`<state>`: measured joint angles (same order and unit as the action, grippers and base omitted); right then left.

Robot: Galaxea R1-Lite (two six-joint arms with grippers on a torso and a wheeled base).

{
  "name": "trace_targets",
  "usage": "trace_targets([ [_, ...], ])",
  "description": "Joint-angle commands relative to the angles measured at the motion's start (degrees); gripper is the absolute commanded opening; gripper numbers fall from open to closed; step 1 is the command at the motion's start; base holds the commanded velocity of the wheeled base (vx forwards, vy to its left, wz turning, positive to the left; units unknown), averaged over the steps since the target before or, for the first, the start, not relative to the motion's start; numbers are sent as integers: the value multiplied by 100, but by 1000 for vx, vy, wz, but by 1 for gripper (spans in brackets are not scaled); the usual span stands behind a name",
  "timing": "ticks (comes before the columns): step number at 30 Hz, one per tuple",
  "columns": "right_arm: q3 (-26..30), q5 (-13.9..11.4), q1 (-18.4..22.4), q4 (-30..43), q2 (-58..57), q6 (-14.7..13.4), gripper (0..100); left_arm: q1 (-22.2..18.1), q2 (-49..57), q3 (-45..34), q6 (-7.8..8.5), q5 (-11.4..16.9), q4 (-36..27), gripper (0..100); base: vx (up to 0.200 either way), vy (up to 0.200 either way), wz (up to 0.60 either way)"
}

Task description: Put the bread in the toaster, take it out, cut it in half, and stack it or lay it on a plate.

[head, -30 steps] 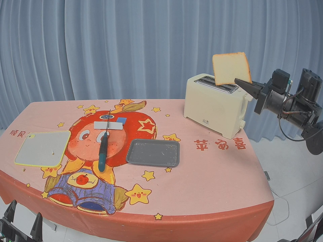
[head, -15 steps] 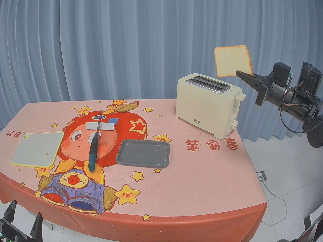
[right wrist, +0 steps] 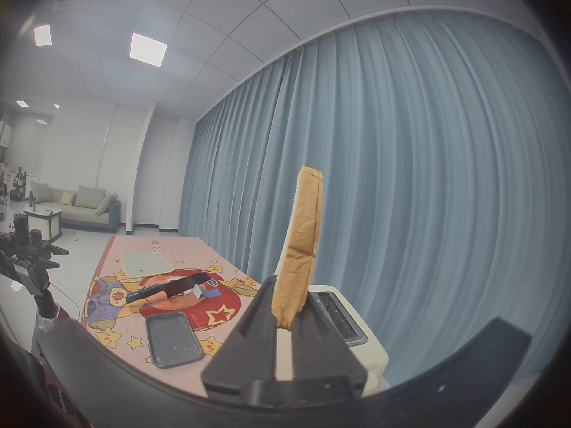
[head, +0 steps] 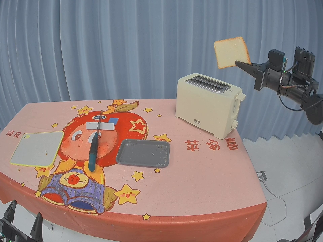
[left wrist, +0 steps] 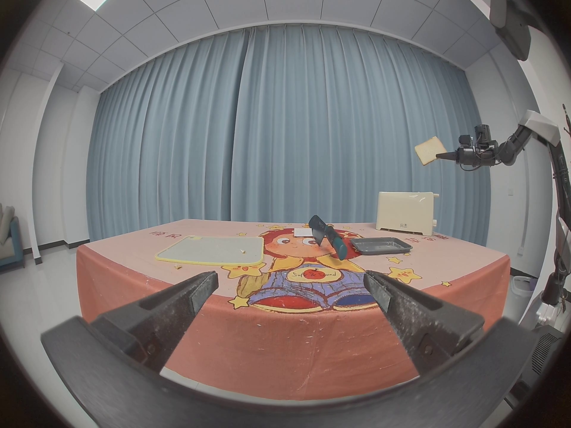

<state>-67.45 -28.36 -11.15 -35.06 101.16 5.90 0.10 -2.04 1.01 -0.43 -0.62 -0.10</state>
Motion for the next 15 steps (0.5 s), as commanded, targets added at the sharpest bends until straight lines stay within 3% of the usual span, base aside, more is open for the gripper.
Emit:
trace_targets([
  [1, -787, -38, 96, 518, 554, 175, 0, 8, 1, -101, -1, -8, 1, 100, 0, 0, 0],
  [9, -1666, -188, 263, 1080, 1240, 667, 0, 8, 1, -101, -1, -8, 1, 100, 0, 0, 0],
  [15, -2035, -214, 351, 1265, 1662, 693, 0, 8, 1, -101, 16, 1, 1, 100, 0, 0, 0],
])
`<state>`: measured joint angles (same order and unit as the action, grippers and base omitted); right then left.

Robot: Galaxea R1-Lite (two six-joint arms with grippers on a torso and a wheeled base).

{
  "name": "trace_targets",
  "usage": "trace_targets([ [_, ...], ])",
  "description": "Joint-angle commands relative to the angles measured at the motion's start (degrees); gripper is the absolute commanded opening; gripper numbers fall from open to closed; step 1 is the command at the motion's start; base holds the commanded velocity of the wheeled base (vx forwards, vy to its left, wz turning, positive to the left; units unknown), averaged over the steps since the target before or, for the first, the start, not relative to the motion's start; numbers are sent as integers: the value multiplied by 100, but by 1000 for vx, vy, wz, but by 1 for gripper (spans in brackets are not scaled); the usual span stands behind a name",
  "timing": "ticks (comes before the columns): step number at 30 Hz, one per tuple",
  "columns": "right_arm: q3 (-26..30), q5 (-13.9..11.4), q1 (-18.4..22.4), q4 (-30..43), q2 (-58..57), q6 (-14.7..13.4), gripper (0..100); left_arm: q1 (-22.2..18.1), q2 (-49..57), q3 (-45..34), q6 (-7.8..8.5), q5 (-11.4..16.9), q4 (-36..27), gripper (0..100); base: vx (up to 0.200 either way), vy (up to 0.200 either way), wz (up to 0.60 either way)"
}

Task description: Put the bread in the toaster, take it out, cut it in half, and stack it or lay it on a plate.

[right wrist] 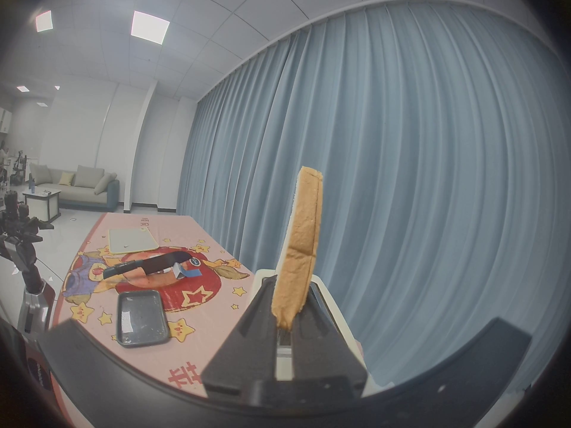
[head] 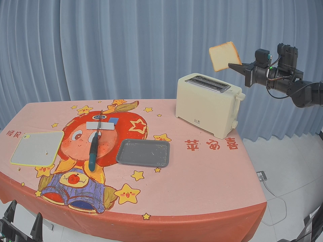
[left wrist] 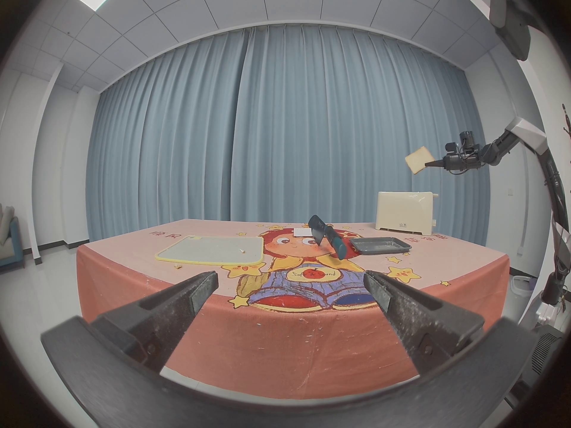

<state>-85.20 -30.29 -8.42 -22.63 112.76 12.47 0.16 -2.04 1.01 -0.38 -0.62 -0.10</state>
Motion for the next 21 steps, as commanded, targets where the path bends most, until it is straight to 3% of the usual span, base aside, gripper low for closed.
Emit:
trace_targets([
  [1, -295, -20, 78, 21, 554, 54, 0, 2, 1, -101, 11, 1, 1, 100, 0, 0, 0],
  [10, -366, -20, 60, 39, 844, 291, 0, 2, 1, -101, 3, 1, 1, 100, 0, 0, 0],
  [21, -269, -29, 87, 57, 853, 353, 0, 2, 1, -101, 3, 1, 1, 100, 0, 0, 0],
])
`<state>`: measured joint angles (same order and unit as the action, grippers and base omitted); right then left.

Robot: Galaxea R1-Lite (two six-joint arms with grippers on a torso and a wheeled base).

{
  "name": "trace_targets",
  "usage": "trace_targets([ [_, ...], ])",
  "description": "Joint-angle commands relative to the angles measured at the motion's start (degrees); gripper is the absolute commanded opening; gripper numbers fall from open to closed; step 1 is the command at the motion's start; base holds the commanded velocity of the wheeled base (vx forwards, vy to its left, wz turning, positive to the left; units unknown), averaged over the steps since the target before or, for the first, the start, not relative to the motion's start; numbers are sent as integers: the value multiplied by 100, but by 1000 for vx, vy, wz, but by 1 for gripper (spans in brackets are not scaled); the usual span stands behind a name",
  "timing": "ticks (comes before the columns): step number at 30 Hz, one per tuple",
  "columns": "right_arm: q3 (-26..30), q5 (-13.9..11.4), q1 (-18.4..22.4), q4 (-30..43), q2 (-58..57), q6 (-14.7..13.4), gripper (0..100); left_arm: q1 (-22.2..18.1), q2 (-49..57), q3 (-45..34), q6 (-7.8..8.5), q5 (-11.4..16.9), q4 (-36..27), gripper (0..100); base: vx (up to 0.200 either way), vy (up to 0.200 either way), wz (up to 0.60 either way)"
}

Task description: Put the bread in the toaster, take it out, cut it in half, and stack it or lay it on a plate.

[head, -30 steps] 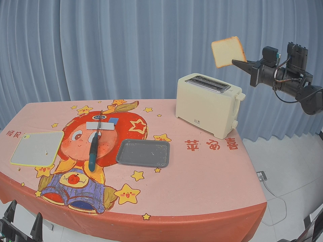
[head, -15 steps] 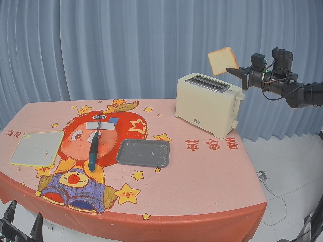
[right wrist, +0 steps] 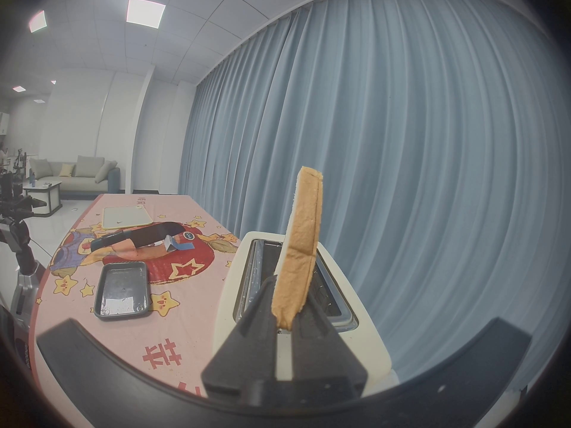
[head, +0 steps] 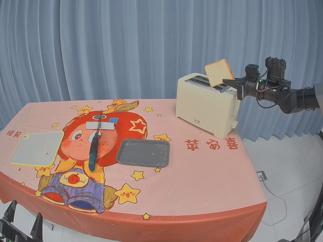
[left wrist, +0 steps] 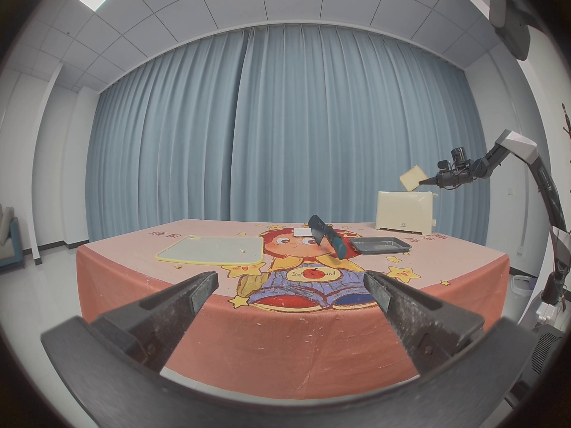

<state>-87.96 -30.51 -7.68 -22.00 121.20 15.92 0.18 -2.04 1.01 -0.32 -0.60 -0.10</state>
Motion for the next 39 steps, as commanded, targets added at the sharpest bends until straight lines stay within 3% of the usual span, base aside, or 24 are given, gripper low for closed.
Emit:
trace_targets([
  [1, 6, 2, 21, -6, 9, 8, 0, -1, 1, -101, -3, -2, 1, 100, 0, 0, 0],
  [24, 86, 2, -41, 91, 27, 25, 0, -1, 1, -101, -3, -2, 1, 100, 0, 0, 0],
  [25, 86, 2, -32, 153, 18, 25, 100, -1, 1, -101, -3, -2, 1, 100, 0, 0, 0],
  [39, -37, 54, -32, 170, -132, -19, 100, -1, 1, -101, -3, -2, 1, 100, 0, 0, 0],
])
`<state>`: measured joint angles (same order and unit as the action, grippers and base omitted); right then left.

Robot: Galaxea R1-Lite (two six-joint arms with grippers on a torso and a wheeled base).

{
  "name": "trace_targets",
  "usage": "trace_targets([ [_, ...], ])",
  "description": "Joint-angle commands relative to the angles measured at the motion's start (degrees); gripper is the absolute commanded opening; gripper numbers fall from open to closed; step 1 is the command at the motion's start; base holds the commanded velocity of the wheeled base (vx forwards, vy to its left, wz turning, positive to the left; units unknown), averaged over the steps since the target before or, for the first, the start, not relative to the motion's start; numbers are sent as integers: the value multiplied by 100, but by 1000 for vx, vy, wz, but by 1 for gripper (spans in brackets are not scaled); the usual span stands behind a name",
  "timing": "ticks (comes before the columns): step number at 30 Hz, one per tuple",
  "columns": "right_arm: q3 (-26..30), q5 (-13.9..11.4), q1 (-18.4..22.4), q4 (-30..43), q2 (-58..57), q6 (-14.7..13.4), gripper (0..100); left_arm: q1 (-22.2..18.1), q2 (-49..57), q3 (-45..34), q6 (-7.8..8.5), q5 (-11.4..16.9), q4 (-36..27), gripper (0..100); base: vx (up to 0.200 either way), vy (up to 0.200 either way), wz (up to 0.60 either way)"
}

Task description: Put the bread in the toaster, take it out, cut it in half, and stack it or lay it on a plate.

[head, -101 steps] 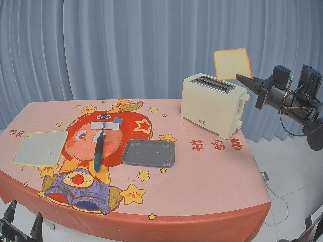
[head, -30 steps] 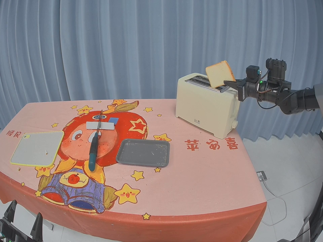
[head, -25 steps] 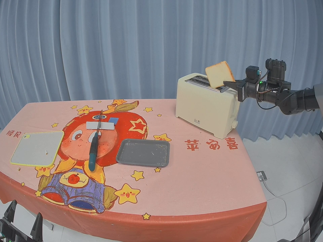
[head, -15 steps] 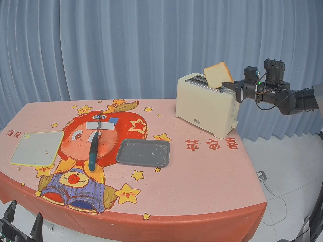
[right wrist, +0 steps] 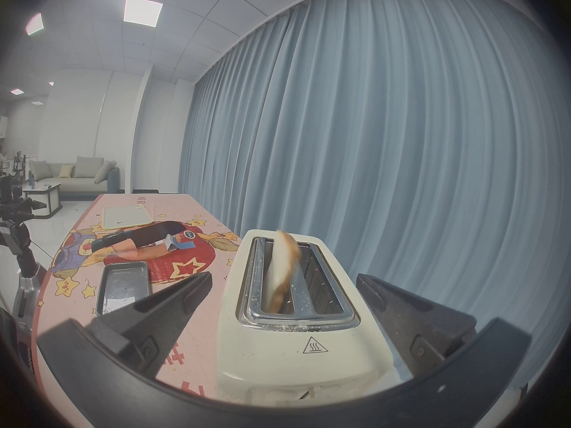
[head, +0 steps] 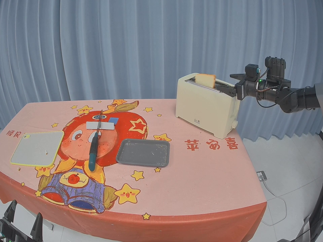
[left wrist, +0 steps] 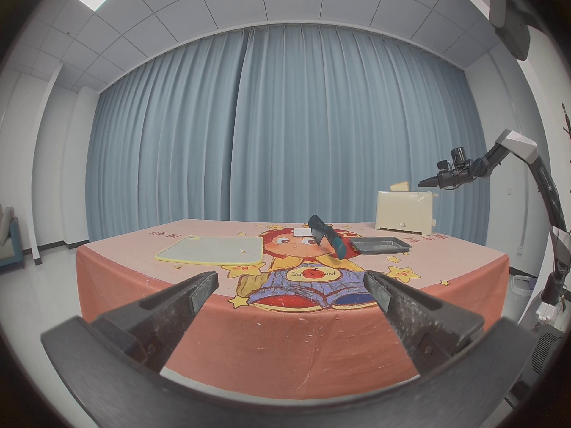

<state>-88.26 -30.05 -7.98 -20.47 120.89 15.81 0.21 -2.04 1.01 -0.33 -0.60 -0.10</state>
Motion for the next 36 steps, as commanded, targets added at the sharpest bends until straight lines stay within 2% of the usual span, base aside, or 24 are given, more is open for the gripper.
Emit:
trace_targets([
  [1, 2, 17, -10, 60, -180, -17, 100, -3, 1, -101, -2, -2, 1, 100, 0, 0, 0],
  [4, 90, 52, -10, 104, -418, -149, 100, -3, 1, -101, -11, -2, 1, 100, 0, 0, 0],
  [5, 213, 201, -36, 96, -628, -368, 100, -12, 1, -101, -11, -2, 1, 100, 0, 0, 0],
  [6, 248, 236, -45, 87, -655, -395, 100, -12, 1, -101, -11, -2, 1, 100, 0, 0, 0],
  [7, 415, 395, -80, 87, -857, -526, 100, -3, 1, -101, -11, -2, 1, 100, 0, 0, 0],
  [9, 731, 553, -124, 87, -1129, -702, 100, -12, 1, -101, -11, -2, 1, 100, 0, 0, 0],
  [10, 749, 553, -124, 87, -1147, -720, 100, -12, 1, -101, -11, -2, 1, 100, 0, 0, 0],
  [12, 1426, 667, -247, 96, -1595, -992, 100, -12, 1, -101, -11, -2, 1, 100, 0, 0, 0],
  [14, 1663, 711, -283, 78, -1745, -1080, 100, -12, 1, -101, -11, -2, 1, 100, 0, 0, 0],
  [15, 2050, 781, -335, 78, -1991, -1212, 100, -12, 1, -101, -11, -2, 1, 100, 0, 0, 0],
  [18, 2568, 887, -406, 8, -2298, -1274, 100, -12, 1, -101, -11, -2, 1, 100, 0, 0, 0],
  [20, 2876, 887, -476, 17, -2536, -1353, 100, -12, 1, -101, -11, -2, 1, 100, 0, 0, 0],
  [21, 3096, 878, -529, 52, -2676, -1484, 100, -12, 1, -101, -11, -2, 1, 100, 0, 0, 0],
  [23, 3403, 887, -617, 8, -2852, -1810, 100, -12, 1, -101, -11, -2, 1, 100, 0, 0, 0],
  [26, 3746, 887, -801, -10, -3037, -2460, 100, -12, 1, -101, -11, -2, 1, 100, 0, 0, 0],
  [27, 3781, 887, -819, -10, -3054, -2539, 100, -12, 1, -101, -11, -2, 1, 100, 0, 0, 0],
  [28, 3930, 878, -889, -1, -3107, -2741, 100, -12, 1, -101, -11, -2, 1, 100, 0, 0, 0],
  [33, 4115, 834, -1021, -27, -3081, -2899, 100, -12, 1, -101, -11, -2, 1, 100, 0, 0, 0],
  [34, 4115, 834, -1030, -27, -3081, -2899, 0, -12, 1, -101, -11, -2, 1, 100, 0, 0, 0],
  [36, 4097, 834, -1030, -36, -3107, -2908, 0, -12, 1, -101, -11, -2, 1, 100, 0, 0, 0],
])
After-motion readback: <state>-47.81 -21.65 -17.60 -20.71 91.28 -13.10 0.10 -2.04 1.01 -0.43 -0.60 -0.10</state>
